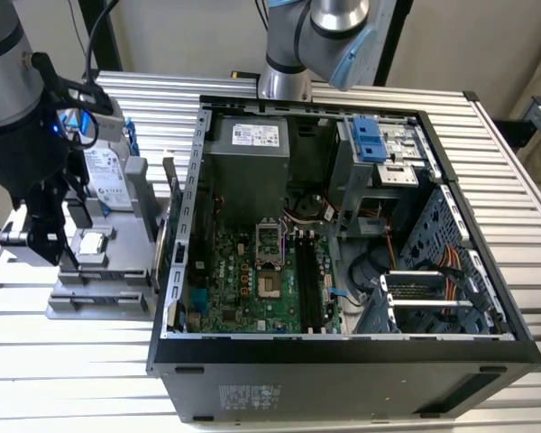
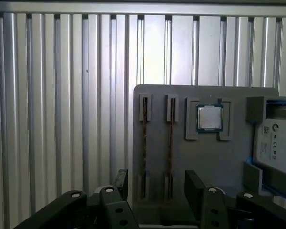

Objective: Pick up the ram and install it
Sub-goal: 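Pick up the ram and move it above insertion slot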

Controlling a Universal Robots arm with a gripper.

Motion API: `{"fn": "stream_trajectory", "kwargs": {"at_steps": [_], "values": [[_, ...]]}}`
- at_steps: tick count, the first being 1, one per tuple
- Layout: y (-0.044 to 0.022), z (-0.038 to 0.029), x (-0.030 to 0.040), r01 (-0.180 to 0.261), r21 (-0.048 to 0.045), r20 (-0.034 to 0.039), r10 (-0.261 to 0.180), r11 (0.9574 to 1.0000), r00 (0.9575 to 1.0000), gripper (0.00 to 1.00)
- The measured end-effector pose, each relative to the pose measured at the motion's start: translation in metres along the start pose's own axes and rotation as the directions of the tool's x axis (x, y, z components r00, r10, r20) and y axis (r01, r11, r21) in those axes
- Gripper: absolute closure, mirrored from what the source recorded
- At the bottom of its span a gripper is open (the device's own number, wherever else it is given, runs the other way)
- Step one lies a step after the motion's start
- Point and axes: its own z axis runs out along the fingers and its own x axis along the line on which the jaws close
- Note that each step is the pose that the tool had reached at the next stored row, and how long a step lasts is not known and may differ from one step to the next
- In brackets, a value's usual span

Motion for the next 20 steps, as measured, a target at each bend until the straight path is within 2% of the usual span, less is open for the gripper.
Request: {"fn": "stream_trajectory", "kwargs": {"at_steps": [20], "values": [[-0.0001, 0.0070, 0.0000, 0.000, 0.0001, 0.0001, 0.000, 1.0000, 1.0000, 1.00]]}}
